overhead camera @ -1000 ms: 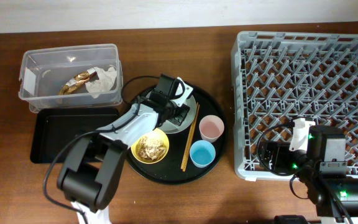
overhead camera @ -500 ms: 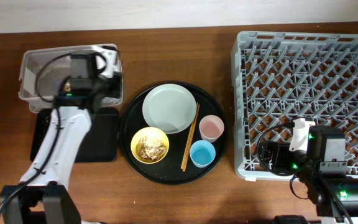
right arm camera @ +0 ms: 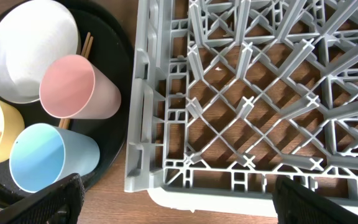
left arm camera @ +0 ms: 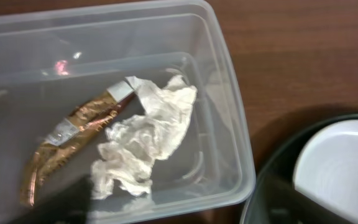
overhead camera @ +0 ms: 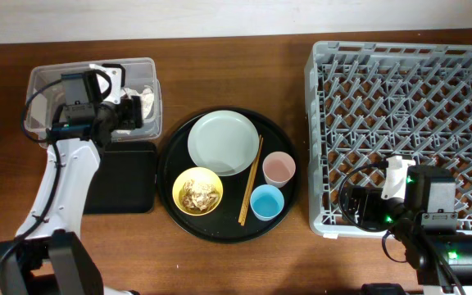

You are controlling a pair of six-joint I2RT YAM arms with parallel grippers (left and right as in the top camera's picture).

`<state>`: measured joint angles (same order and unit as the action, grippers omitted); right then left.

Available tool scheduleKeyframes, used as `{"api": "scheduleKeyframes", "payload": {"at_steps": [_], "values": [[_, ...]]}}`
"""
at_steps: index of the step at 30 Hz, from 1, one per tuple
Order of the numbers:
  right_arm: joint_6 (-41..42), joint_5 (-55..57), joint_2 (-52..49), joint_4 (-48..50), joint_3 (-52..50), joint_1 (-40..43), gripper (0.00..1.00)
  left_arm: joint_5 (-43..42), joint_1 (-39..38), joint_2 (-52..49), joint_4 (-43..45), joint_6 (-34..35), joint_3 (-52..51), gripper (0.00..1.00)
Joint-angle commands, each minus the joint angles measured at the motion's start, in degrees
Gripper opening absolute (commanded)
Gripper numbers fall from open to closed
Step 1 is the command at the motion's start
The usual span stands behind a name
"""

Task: Sort waste into correct bins and load items into the dishwasher rack
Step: 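Drop the tissue scrap into the clear bin, then reach left gripper to the yellow bowl and grasp its rim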

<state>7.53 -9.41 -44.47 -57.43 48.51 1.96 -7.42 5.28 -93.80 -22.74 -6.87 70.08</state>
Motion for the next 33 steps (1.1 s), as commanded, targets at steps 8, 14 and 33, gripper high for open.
{"api": "scheduleKeyframes", "payload": {"at_steps": [8,14,33], "values": [[0.02,-0.48,0.20,-0.04,0.94,0.28,0.98,-9.07,-3.78,6.12,-16.65,13.16,0.37,0.99],[0.02,-0.50,0.20,-0.09,0.94,0.28,0.98,7.23,-17.40,6.29,-29.33,22.32,0.35,0.99],[0.02,-0.50,0.20,-0.26,0.94,0.28,0.98,2.69,-38.18,-2.05,-27.02,32.24,0.24,0.89]]}}
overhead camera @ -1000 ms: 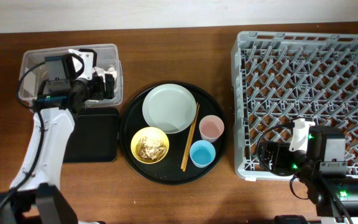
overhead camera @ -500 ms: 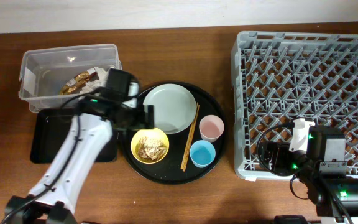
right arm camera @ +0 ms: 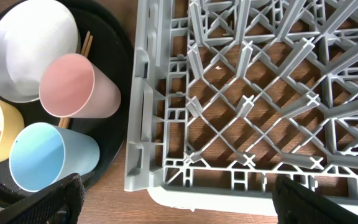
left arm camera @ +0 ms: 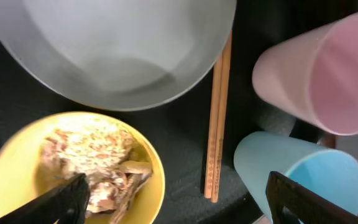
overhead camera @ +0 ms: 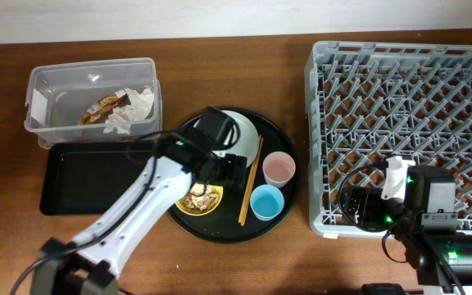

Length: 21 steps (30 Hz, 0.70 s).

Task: Sort waste into correct bins and load items into the dishwasher rack
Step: 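Reach left gripper to the yellow bowl and grasp its rim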

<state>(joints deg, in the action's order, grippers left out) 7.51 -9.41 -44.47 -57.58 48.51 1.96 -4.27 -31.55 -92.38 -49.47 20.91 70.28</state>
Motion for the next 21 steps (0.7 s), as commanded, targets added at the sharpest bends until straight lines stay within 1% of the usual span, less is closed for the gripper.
{"api": "scheduleKeyframes", "payload": {"at_steps": [1,2,4,6,8,10,11,13,16,17,18,20,21], "values": [[0.04,-0.50,0.20,-0.11,0.94,0.28,0.98,-0.46,-1.86,-4.87,-0.28,4.59,0.04,0.89],[0.04,-0.50,0.20,-0.11,0.94,0.28,0.99,-0.46,-2.27,-6.10,-0.28,4.59,0.04,0.89],[0.04,-0.50,0.22,-0.11,0.94,0.28,0.98,-0.46,-2.71,-7.50,-0.31,4.59,0.04,0.79],[0.07,-0.50,0.20,-0.11,0.94,0.28,0.98,-0.44,-2.86,-9.42,-0.28,4.83,0.04,0.72],[0.04,-0.48,0.20,-0.11,0.94,0.28,0.98,-0.42,-2.86,-10.86,-0.24,4.83,0.04,0.57],[0.04,-0.50,0.20,-0.11,0.94,0.28,0.98,-0.44,-2.86,-12.72,-0.28,5.42,0.04,0.48],[0.04,-0.50,0.22,-0.11,0.94,0.28,0.98,-0.44,-2.86,-13.38,-0.26,5.42,0.04,0.47],[0.04,-0.50,0.20,-0.11,0.94,0.28,0.98,-0.17,-2.84,-14.58,0.04,5.42,0.04,0.38],[0.04,-0.50,0.20,-0.11,0.94,0.28,0.98,3.61,-2.86,-15.08,-0.09,5.40,0.04,0.36],[0.04,-0.50,0.20,-0.11,0.94,0.28,0.98,3.72,-2.86,-15.08,-0.11,5.38,0.04,0.36],[0.04,-0.50,0.22,-0.11,0.94,0.28,0.99,3.69,-2.86,-15.08,-0.07,5.40,0.04,0.34],[0.04,-0.50,0.22,-0.11,0.94,0.28,0.98,3.69,-2.84,-15.08,-0.11,5.38,0.04,0.24],[0.04,-0.50,0.22,-0.13,0.94,0.28,0.98,3.69,-2.84,-15.08,-0.13,5.40,0.04,0.18]]}}
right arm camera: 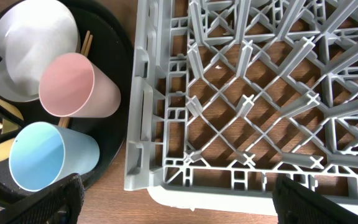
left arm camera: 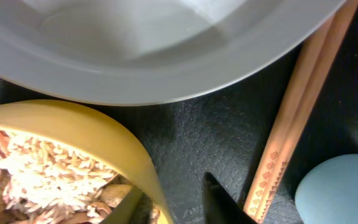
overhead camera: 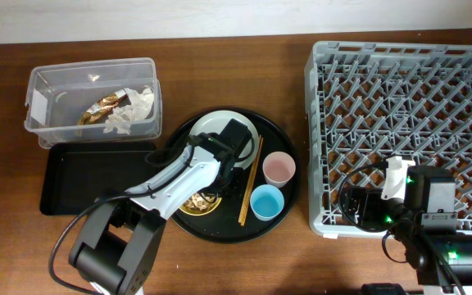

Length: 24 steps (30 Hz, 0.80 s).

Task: Sort waste into correct bins and load items into the dishwasher rack
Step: 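Reach left gripper to the yellow bowl and grasp its rim, then lift the yellow bowl left and tip scraps onto the black tray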

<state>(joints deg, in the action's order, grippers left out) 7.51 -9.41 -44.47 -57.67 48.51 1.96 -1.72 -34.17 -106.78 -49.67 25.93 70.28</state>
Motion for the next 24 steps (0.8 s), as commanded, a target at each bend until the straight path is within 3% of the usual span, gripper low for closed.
{"api": "scheduleKeyframes", "payload": {"at_steps": [1,7,18,24], "values": [[0.04,-0.50,0.22,-0.02,0.94,0.28,0.98,1.14,-0.22,-0.68,-0.09,0.35,0.04,0.15],[0.04,-0.50,0.22,-0.02,0.94,0.28,0.98,1.14,-0.24,-0.68,-0.98,0.37,0.04,0.01],[0.04,-0.50,0.22,-0.02,0.94,0.28,0.98,7.63,0.04,1.27,-7.72,0.33,4.76,0.01],[0.04,-0.48,0.22,-0.02,0.94,0.28,0.98,7.56,5.25,6.93,-8.72,-2.40,5.79,0.01]]}}
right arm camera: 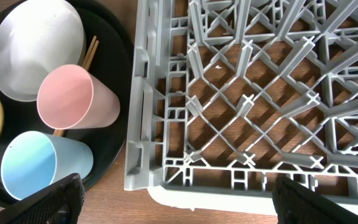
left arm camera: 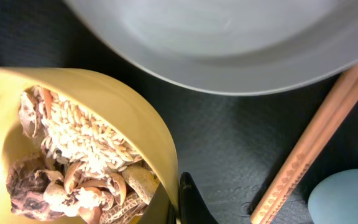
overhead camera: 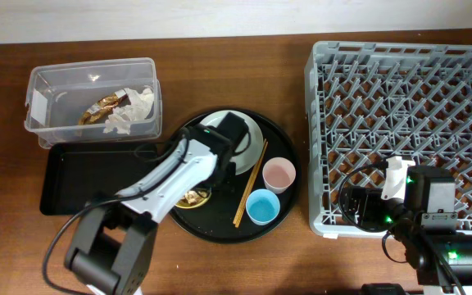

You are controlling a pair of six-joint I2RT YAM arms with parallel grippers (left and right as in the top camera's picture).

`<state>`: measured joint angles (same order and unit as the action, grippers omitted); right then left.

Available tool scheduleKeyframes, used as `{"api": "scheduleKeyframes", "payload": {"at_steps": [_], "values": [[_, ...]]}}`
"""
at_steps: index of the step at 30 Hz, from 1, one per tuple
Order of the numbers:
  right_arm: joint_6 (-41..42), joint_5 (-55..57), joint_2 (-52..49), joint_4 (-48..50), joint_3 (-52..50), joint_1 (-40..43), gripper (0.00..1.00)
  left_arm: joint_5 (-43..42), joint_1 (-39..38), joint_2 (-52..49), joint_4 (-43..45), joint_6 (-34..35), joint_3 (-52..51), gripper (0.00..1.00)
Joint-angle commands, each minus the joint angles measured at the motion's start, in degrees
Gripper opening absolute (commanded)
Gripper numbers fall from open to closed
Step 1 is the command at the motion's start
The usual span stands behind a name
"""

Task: Sort waste into correct bins and load items into the dishwasher rack
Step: 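Lift the yellow bowl left and tip scraps onto the black tray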

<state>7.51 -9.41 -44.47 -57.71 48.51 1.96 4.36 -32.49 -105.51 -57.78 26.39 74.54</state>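
Observation:
The yellow bowl (left arm camera: 17, 93) with food scraps sits on the round black tray (overhead camera: 188, 228); in the overhead view the bowl (overhead camera: 192, 197) is half hidden under my left arm. My left gripper (left arm camera: 176, 190) is shut on the bowl's right rim, one finger inside and one outside. Beside it lie a pale plate (left arm camera: 216, 37), wooden chopsticks (overhead camera: 251, 182), a pink cup (overhead camera: 279, 174) and a blue cup (overhead camera: 261, 207). The grey dishwasher rack (overhead camera: 322, 57) stands on the right. My right gripper (right arm camera: 179, 211) hangs open over the rack's front left corner, holding nothing.
A clear plastic bin (overhead camera: 52, 78) at the back left holds a crumpled napkin and a brown wrapper. In front of it lies a black rectangular tray (overhead camera: 72, 184). The rack's left wall (right arm camera: 143, 112) stands close to the round tray and cups.
My left gripper, then open astride the yellow bowl's rim, is now shut on it. The bowl sits a little further left. Chopsticks and the blue cup have shifted slightly.
My left gripper was first over the clear bin, where napkin and wrapper lay. Then it was open above the bowl and chopsticks on the round tray. Then it stood low at the bowl's rim, and now it grips that rim. The right arm stayed put.

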Motion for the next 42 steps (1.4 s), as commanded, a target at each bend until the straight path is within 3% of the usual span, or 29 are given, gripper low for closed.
{"api": "scheduleKeyframes", "payload": {"at_steps": [1,6,9,13,17,21,24,27,31,39,42], "values": [[0.04,-0.50,0.22,0.02,0.94,0.28,0.98,1.46,4.98,6.84,-1.03,-3.87,1.53,0.00],[0.04,-0.50,0.22,0.02,0.94,0.28,0.98,-0.70,15.04,12.31,-1.62,-10.05,1.53,0.00],[0.04,-0.50,0.22,0.02,0.94,0.28,0.98,-4.72,21.64,12.24,-1.36,-10.25,1.38,0.00],[0.04,-0.50,0.20,0.02,0.94,0.28,0.98,-17.97,34.82,10.67,1.16,-15.37,1.18,0.00],[0.04,-0.48,0.20,0.02,0.94,0.28,0.98,-28.52,42.21,6.97,2.16,-21.05,1.18,0.00],[0.04,-0.48,0.20,0.02,0.94,0.28,0.98,-49.46,48.89,3.37,2.16,-31.78,1.18,0.01],[0.04,-0.48,0.20,0.02,0.94,0.28,0.98,-59.36,53.05,1.27,1.77,-34.03,1.18,0.00],[0.04,-0.48,0.20,0.02,0.94,0.28,0.98,-60.57,56.78,-0.17,1.75,-34.14,0.79,0.00],[0.04,-0.48,0.20,0.02,0.94,0.28,0.98,-69.68,59.47,-0.68,1.75,-40.17,-0.96,0.00],[0.04,-0.50,0.20,0.02,0.94,0.28,0.98,-77.05,64.00,-0.68,2.01,-46.29,-4.55,0.00],[0.04,-0.48,0.20,0.00,0.94,0.28,0.98,-84.39,66.07,-0.68,1.92,-47.08,-5.60,0.00]]}}
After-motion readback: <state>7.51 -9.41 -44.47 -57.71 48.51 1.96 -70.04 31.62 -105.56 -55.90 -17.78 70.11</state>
